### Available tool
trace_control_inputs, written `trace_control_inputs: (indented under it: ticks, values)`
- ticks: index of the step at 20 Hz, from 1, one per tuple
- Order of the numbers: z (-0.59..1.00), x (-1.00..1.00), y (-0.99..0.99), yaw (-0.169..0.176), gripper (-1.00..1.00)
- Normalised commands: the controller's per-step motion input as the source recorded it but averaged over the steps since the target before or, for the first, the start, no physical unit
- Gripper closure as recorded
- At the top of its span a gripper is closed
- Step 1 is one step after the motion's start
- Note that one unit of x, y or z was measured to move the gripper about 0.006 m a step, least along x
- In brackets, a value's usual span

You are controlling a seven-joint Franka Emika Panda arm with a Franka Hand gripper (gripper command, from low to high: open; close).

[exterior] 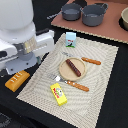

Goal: Interact with the objects in diverse but meaningful ways.

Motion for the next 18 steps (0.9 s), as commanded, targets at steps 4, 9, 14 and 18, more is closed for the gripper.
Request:
trace_control_inputs:
  ticks: [4, 9, 14, 18]
  values:
    - [-0.29, -0.50, 0.00, -0.210, -1.00]
    - [-0.19, -0.39, 0.00, -0.225, -1.00]
    - [-0.12, -0.33, 0.00, -0.203, -1.00]
    - [-0.20, -0.47, 0.00, -0.206, -1.00]
